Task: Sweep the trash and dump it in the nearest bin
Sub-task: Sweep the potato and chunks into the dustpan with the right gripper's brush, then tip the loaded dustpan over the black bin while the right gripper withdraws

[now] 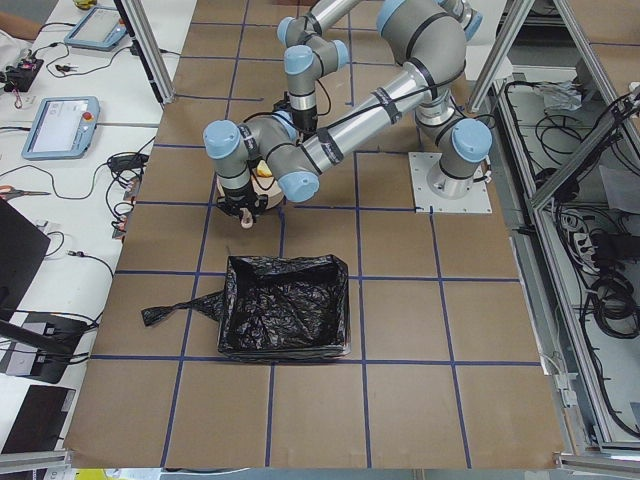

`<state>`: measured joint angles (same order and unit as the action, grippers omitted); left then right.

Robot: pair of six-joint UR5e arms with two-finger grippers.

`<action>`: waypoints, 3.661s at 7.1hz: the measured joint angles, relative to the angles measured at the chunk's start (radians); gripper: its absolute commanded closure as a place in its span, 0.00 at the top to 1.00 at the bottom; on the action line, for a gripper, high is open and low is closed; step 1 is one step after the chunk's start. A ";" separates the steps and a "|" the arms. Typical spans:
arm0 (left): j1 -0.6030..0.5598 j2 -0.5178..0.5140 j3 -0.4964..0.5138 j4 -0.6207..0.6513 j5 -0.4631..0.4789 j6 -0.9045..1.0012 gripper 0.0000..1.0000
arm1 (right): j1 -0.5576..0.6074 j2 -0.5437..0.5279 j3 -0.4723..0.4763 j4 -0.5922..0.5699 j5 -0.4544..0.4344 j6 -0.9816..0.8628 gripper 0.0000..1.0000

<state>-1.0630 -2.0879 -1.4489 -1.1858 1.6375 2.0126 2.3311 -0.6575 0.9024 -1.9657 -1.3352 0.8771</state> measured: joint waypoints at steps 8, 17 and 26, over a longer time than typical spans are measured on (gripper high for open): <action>0.000 0.002 -0.003 -0.007 -0.022 -0.017 0.01 | 0.011 0.017 -0.044 -0.071 -0.013 -0.128 0.03; 0.012 0.004 -0.025 -0.012 -0.076 -0.022 0.01 | -0.003 -0.061 0.010 0.148 -0.127 -0.296 0.03; 0.085 0.015 -0.027 -0.064 -0.206 -0.038 0.01 | -0.197 -0.486 0.563 0.197 -0.245 -0.268 0.02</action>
<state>-0.9782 -2.0731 -1.4755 -1.2500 1.4315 1.9746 2.1339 -1.1440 1.4658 -1.7690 -1.5805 0.6086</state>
